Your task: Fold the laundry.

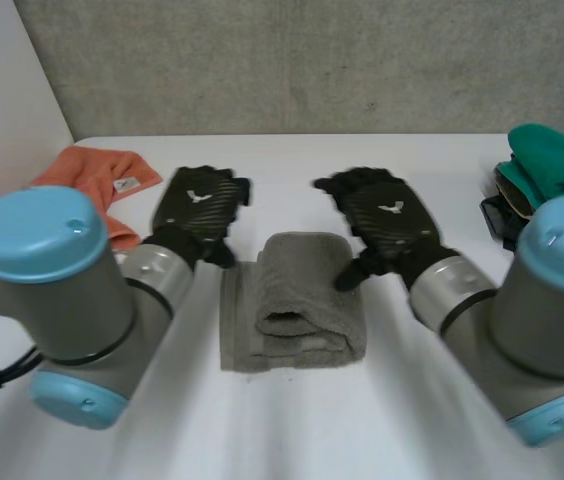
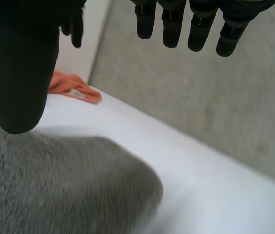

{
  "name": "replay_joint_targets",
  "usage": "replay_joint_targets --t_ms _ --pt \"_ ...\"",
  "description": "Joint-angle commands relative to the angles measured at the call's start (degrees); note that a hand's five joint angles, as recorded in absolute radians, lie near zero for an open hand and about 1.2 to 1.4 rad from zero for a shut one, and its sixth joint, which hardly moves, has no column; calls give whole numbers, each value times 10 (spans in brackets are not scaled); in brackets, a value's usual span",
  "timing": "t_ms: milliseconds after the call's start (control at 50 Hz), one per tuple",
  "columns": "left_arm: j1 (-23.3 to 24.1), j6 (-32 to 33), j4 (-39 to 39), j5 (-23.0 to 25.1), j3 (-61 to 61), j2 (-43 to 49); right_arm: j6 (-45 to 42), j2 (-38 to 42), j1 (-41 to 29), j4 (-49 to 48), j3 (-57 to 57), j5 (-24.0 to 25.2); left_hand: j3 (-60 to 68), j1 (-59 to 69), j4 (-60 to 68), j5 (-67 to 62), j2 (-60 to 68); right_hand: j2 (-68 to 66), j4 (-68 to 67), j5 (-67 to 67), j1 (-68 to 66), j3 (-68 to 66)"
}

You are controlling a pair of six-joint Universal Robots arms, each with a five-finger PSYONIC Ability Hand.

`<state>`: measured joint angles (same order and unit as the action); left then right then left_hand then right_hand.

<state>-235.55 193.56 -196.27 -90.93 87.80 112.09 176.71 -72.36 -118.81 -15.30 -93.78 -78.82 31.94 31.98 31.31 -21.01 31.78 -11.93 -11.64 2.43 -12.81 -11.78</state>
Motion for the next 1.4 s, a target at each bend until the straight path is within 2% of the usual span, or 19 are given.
replay_joint_targets --t_ms 20,180,300,340,400,500,540,680,820,1060,1120,1200,1320,1400 --pt "38 -79 3 43 -83 86 35 23 71 134 50 0 28 28 35 -38 30 19 16 -24 28 18" --pt "55 -67 54 50 -198 194 32 99 72 154 108 -5 32 31 38 -41 33 19 16 -24 28 18" --pt "57 -12 129 34 -240 232 30 146 65 163 145 -3 32 31 38 -41 33 19 16 -24 28 18" --pt "58 6 143 17 -235 231 28 156 65 170 157 3 32 31 38 -41 33 19 16 -24 28 18" --pt "58 38 160 -38 -214 227 28 167 64 175 169 4 32 31 38 -41 33 19 16 -24 28 18" --pt "62 88 157 -143 -161 196 28 180 21 178 187 18 23 23 30 -33 25 19 16 -24 28 18" --pt "63 97 157 -156 -147 183 28 184 12 178 190 21 22 21 28 -31 23 19 16 -24 28 18" --pt "69 106 154 -159 -100 142 27 216 -21 182 212 19 0 -1 6 -9 1 19 16 -24 28 18" --pt "78 106 122 -162 -78 140 17 236 -32 198 230 4 -12 -12 -6 3 -10 19 16 -24 28 18" --pt "56 104 54 -157 -45 139 -70 255 -36 207 242 -71 -74 -75 -68 65 -73 19 16 -24 28 18" --pt "52 104 53 -152 -40 139 -81 247 -37 207 242 -73 -88 -88 -81 78 -86 19 16 -24 28 18" --pt "51 105 54 -143 -33 118 -81 216 -37 207 239 -73 -203 -204 -197 194 -202 19 16 -24 28 18" --pt "52 101 58 -122 -29 38 -81 159 -36 200 226 -73 -216 -216 -209 206 -214 19 16 -24 28 18" --pt "49 99 59 -83 -18 -22 -80 123 -38 184 197 -85 -217 -218 -211 208 -216 19 16 -24 28 18"
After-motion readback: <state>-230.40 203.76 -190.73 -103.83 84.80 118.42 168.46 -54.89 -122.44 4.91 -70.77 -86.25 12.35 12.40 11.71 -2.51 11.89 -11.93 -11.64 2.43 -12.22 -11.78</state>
